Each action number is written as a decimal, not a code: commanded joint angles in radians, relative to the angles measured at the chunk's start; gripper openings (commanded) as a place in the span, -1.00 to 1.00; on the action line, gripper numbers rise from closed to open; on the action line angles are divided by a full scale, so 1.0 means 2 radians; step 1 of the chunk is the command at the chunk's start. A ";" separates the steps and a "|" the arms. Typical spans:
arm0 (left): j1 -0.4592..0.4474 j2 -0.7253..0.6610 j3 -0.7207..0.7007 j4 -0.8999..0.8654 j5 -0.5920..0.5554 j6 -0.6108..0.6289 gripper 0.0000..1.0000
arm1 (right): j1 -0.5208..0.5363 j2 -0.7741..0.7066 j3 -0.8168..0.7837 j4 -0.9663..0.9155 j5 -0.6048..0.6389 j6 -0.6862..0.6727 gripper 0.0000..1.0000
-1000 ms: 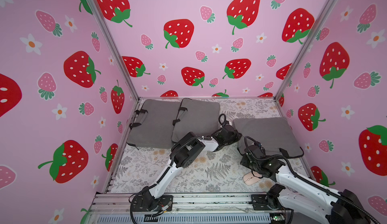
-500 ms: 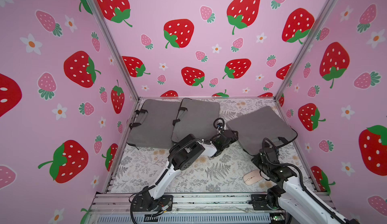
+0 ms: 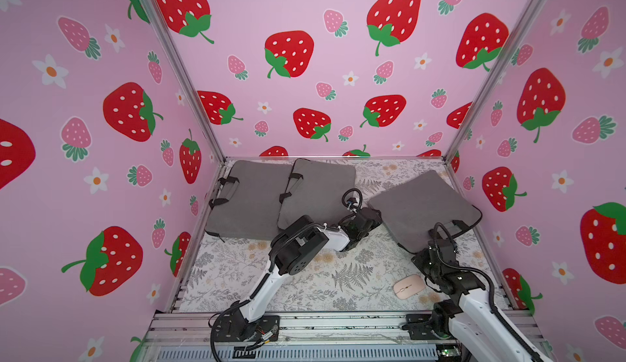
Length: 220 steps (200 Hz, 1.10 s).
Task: Put the mouse into the laptop bag
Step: Unzip the zipper on the zippered laptop bag.
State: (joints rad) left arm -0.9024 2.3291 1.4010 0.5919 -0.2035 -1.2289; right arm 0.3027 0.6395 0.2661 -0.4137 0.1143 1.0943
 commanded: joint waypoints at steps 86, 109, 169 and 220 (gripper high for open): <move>0.017 0.059 0.074 0.020 0.031 -0.036 -1.00 | 0.000 -0.005 -0.011 -0.012 -0.098 0.013 -1.00; 0.013 0.052 0.064 0.030 0.024 -0.033 -1.00 | 0.024 0.009 -0.020 0.036 -0.117 0.043 -1.00; 0.006 0.047 0.044 0.054 0.001 -0.038 -1.00 | 0.114 0.130 0.032 0.097 -0.087 0.062 -1.00; 0.001 0.022 0.009 0.074 -0.016 -0.012 -1.00 | 0.108 0.133 0.063 0.072 -0.055 0.031 -1.00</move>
State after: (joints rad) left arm -0.8799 2.4195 1.4593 0.7258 -0.1688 -1.2858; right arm 0.5282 0.9051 0.3447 -0.2756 -0.0078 1.1774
